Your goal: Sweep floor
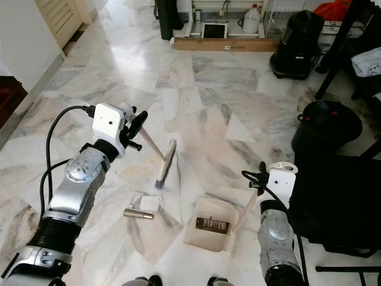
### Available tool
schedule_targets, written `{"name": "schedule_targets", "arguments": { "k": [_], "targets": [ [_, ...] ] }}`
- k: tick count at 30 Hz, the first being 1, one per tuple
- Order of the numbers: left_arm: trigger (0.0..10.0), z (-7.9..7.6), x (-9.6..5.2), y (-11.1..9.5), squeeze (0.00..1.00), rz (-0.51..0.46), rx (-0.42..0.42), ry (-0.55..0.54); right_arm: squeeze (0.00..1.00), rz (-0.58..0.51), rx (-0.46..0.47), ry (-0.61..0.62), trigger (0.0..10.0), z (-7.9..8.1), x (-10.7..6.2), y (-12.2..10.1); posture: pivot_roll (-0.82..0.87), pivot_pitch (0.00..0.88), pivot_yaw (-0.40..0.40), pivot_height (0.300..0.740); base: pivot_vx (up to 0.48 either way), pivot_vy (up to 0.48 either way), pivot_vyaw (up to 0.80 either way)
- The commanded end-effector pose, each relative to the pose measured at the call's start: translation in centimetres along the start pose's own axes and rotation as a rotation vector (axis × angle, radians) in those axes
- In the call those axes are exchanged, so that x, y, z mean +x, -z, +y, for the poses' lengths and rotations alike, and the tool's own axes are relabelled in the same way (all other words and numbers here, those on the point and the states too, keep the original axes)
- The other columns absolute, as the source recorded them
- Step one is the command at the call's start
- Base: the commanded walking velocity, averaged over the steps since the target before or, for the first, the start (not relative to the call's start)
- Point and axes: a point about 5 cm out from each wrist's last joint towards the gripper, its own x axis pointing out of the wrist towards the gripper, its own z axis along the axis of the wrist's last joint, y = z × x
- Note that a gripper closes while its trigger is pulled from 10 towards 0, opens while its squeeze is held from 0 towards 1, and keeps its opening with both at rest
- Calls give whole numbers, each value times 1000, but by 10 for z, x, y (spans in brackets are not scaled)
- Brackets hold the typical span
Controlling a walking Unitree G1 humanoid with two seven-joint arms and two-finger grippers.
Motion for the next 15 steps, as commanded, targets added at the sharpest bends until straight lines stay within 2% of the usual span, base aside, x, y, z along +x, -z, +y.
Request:
{"name": "schedule_targets", "arguments": {
  "k": [1, 7, 15],
  "targets": [
    [10000, 7, -2, 0, 0, -26, 39, -63, 0, -70, 14, 12, 10000, -1, 7, -16, 44, 126, 39, 740, 0, 0, 0],
    [10000, 1, -7, 11, 0, -36, 28, -105, 0, -169, 57, 62, 10000, -7, 9, -36, 27, 109, 36, 740, 0, 0, 0],
    [10000, 1, -9, 13, 0, -51, 26, -129, 0, -280, 137, 117, 10000, -14, 7, -58, 23, 83, 28, 740, 0, 0, 0]
  ]
}}
